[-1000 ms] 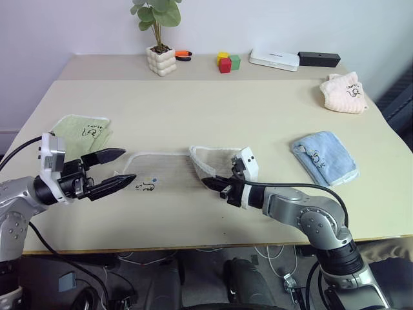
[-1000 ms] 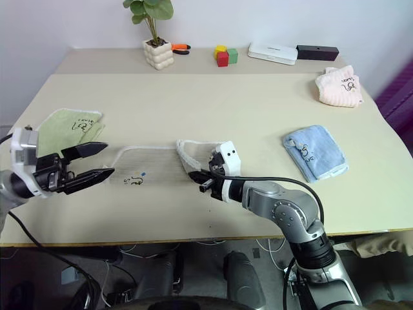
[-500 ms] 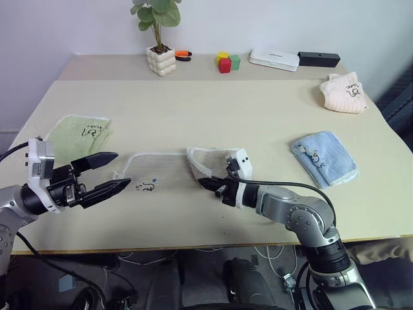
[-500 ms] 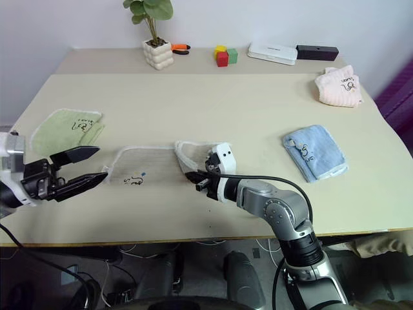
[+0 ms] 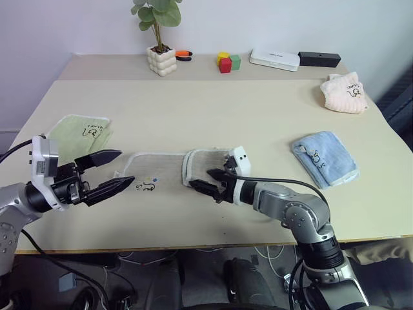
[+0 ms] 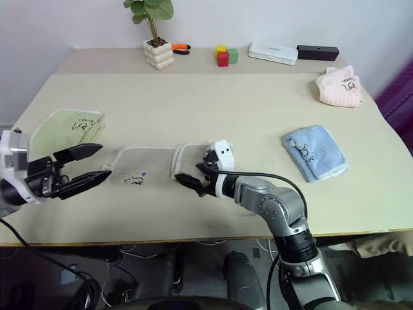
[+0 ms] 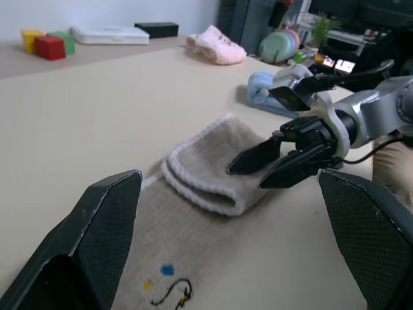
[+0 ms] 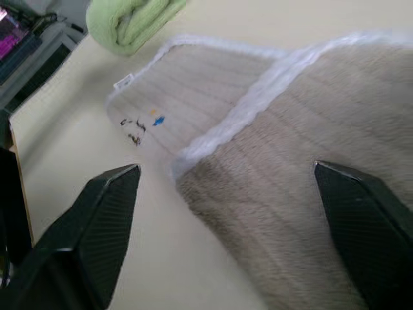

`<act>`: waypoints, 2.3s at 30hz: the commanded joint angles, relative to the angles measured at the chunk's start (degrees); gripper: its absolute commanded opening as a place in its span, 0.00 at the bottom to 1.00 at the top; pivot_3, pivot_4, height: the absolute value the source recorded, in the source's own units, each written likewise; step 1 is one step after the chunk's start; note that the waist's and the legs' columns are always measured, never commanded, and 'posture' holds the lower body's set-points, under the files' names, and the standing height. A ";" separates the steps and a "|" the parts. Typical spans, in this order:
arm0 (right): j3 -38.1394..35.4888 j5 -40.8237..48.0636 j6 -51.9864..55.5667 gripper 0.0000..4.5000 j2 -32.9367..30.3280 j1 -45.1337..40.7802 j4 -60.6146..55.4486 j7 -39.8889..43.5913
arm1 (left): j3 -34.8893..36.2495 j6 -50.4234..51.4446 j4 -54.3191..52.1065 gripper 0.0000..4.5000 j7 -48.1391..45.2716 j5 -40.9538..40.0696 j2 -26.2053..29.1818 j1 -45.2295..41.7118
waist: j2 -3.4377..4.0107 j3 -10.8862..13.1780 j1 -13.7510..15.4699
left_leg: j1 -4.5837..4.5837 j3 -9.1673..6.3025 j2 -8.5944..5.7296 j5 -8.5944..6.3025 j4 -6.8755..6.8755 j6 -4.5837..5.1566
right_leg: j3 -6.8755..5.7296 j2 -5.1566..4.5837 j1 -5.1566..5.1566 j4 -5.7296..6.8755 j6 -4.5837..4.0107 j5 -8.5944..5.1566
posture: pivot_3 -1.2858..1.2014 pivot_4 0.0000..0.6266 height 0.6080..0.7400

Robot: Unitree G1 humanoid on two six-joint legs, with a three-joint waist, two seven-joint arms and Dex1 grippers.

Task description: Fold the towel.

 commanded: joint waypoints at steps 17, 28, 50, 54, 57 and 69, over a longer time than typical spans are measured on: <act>-2.73 -16.99 -21.19 0.00 3.11 -1.59 1.96 -5.11 | -24.88 -14.75 15.92 0.00 20.91 19.16 -28.96 -24.04 | -0.02 -0.02 0.11 | -0.01 -0.04 -0.09 0.01 0.07 0.00 | 0.01 0.03 0.10 0.00 0.27 0.15 | 0.52 0.24 1.00; -0.68 -25.05 -25.27 0.00 6.34 3.20 2.61 -8.03 | -32.74 -12.18 20.99 0.00 26.06 26.36 -35.42 -26.54 | 0.00 -0.03 -0.07 | 0.02 -0.08 -0.07 0.01 0.01 0.00 | 0.01 0.10 0.07 0.03 0.35 0.19 | 0.52 0.24 1.00; -4.44 -32.97 -31.45 0.29 7.46 2.67 11.15 -10.28 | -31.97 -4.39 21.60 0.00 35.51 34.29 -32.81 -24.05 | 0.11 -0.15 -0.17 | 0.10 -0.11 -0.09 0.01 0.02 0.00 | 0.00 0.08 0.18 0.02 0.34 0.19 | 0.52 0.24 1.00; -4.82 -32.89 -31.12 0.76 6.82 0.86 11.66 -8.39 | -30.54 -3.46 18.57 0.00 36.48 34.64 -30.92 -22.73 | 0.11 -0.15 -0.23 | 0.10 -0.11 -0.08 0.01 0.01 0.00 | 0.00 0.08 0.16 0.03 0.34 0.19 | 0.52 0.24 1.00; -5.00 -32.91 -30.99 0.99 6.97 -0.57 12.37 -7.52 | -28.77 -2.37 15.19 0.00 37.33 32.90 -31.17 -21.86 | 0.11 -0.14 -0.17 | 0.09 -0.10 -0.08 0.01 0.00 0.00 | 0.00 0.07 0.15 0.03 0.34 0.19 | 0.52 0.24 1.00; -8.60 -18.26 -31.34 1.00 3.23 -7.99 8.58 12.94 | -17.68 7.96 1.82 0.31 36.73 15.79 -31.33 -18.27 | 0.11 -0.10 -0.03 | 0.04 -0.09 -0.08 0.01 0.03 0.00 | 0.00 0.04 0.15 0.01 0.35 0.19 | 0.52 0.24 1.00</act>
